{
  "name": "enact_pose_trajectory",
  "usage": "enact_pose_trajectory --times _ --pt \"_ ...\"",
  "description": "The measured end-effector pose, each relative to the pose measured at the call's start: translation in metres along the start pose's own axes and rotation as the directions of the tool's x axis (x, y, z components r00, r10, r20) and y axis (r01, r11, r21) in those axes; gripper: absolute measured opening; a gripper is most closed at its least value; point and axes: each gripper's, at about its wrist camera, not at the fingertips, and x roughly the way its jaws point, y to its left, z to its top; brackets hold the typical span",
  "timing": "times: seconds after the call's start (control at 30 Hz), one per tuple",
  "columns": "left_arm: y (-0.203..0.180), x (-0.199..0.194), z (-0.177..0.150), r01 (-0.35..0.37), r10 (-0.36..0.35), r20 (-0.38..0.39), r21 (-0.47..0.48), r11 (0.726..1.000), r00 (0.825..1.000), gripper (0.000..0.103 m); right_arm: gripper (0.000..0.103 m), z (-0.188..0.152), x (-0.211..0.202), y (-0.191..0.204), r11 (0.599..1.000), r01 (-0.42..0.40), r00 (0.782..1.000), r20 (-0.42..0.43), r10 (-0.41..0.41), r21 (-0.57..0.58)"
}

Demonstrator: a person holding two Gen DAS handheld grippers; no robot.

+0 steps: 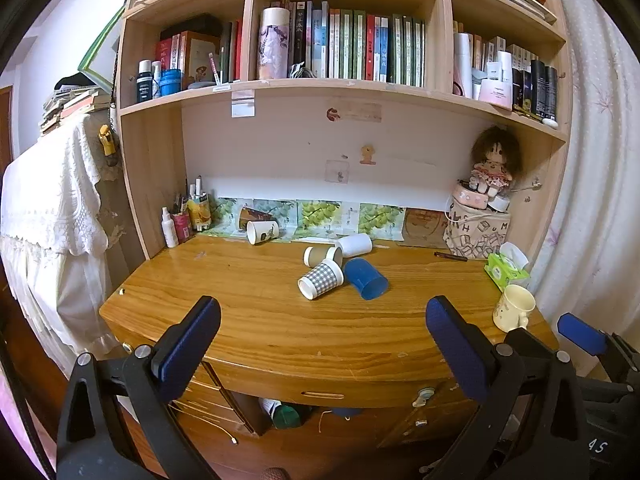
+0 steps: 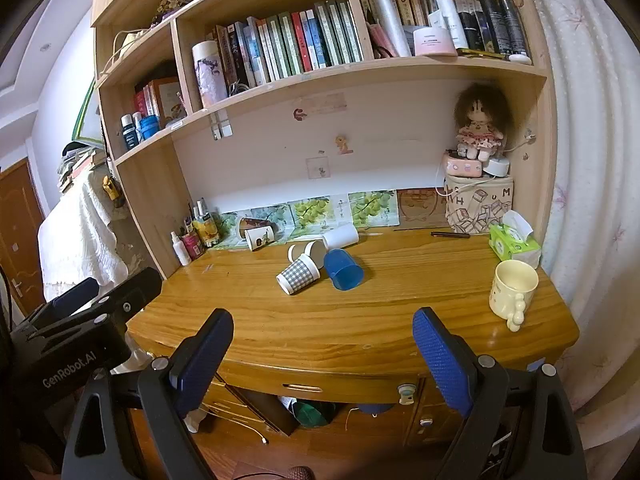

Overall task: Flip cup upright
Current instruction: 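Move the left gripper toward the white panda paper cup lying by the wall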

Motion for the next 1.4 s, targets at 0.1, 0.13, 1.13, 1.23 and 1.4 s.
enact_pose_trajectory --times 0.1,0.13,1.13,1.23,1.4 --pt "0.0 -0.001 0.001 -0.002 0.002 0.0 0.001 1.0 1.0 0.102 0.092 0.001 0.0 0.0 1.0 -0.002 1.0 -0.002 0.002 -0.001" --pt "0.0 -0.001 0.0 -0.002 0.002 0.0 0.001 1.0 1.0 0.102 0.092 0.001 0.0 0.0 1.0 -0.003 1.0 -0.003 0.003 -0.002" --pt "0.012 0.027 -0.009 -0.08 0.067 -0.169 -0.076 0.994 0.983 0.102 0.092 0.003 0.04 0.002 0.995 -0.095 0.985 -0.149 0.09 -0.028" --pt "0.016 0.036 -0.009 -0.088 0.07 -0.192 -0.088 0.992 0.979 0.102 0.092 0.004 0.049 0.004 0.994 -0.107 0.981 -0.168 0.099 -0.034" --pt "0.023 0.053 -0.007 -0.1 0.077 -0.221 -0.096 0.99 0.972 0.102 0.092 0.009 0.066 0.01 0.992 -0.118 0.975 -0.195 0.106 -0.052"
